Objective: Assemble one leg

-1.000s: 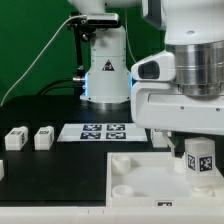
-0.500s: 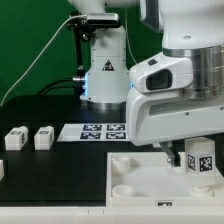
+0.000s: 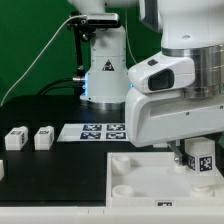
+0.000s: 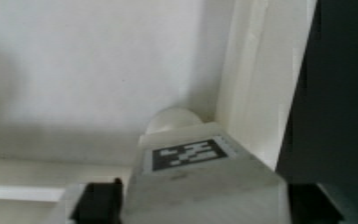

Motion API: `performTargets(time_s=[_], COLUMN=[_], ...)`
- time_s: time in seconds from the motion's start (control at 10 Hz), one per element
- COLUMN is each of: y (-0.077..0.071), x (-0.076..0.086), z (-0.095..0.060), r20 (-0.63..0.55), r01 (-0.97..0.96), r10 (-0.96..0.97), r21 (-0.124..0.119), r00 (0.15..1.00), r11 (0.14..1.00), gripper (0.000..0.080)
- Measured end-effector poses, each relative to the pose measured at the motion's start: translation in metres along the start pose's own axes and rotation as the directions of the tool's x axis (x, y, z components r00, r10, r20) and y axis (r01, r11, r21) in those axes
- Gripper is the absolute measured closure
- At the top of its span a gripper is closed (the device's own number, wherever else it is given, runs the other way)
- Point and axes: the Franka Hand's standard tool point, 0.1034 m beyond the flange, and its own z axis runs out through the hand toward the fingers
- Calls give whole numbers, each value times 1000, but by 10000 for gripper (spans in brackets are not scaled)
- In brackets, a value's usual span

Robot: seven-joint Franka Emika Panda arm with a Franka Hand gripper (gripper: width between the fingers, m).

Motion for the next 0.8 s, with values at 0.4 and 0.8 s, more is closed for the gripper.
performTargets(time_s=[0.4,0.8], y=[0,-3], x=[0,3], z=[0,1], r20=[0,-9], r01=[-92,-557], r10=[92,557], r21=[3,16], r00=[996,830], r11=[996,830], gripper=[509,509])
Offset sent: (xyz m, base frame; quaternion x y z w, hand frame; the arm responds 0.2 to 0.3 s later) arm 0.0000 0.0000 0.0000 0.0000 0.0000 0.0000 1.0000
